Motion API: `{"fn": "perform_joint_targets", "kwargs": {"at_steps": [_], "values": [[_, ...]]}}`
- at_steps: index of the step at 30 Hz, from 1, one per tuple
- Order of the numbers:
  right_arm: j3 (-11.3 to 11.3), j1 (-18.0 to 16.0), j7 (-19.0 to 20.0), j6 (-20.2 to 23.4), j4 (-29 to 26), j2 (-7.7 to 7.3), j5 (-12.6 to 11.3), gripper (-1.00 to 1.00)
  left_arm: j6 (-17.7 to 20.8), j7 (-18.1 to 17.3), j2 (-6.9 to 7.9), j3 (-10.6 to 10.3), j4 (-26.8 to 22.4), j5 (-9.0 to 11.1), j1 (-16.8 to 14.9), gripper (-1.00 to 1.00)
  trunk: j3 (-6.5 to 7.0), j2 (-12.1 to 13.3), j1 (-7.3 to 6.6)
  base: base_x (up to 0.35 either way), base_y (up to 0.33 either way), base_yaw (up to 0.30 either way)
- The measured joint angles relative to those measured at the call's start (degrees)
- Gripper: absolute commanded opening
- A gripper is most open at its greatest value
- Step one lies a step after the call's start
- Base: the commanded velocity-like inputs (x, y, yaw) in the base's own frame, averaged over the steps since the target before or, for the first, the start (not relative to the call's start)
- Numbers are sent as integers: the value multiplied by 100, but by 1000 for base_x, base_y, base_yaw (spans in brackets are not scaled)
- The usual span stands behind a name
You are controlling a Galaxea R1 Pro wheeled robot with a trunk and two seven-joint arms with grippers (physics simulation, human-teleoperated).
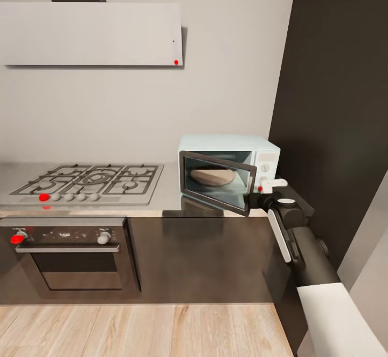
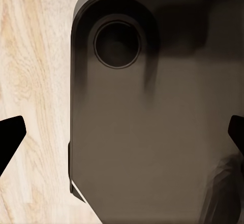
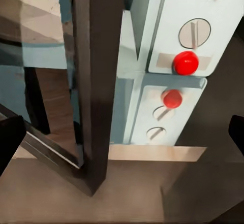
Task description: In the kitchen, take the popcorn bag from the countertop, put it into the microwave, and heat it until the popcorn is cooked so the cooked popcorn ends up inside the bag.
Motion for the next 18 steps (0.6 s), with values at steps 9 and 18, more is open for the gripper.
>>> {"fn": "perform_joint_targets", "kwargs": {"at_steps": [9, 18], "values": [[-5, 12, 419, 18, 345, -753, -47, 100, 0, 0, 0, 1, -1, 0, 0, 100, 0, 0, 0, 0, 0, 0], [-588, 17, 474, 22, 402, -1059, -29, 100, 0, 0, 0, -2, 0, 0, 0, 100, 0, 0, 0, 0, 0, 0]]}}
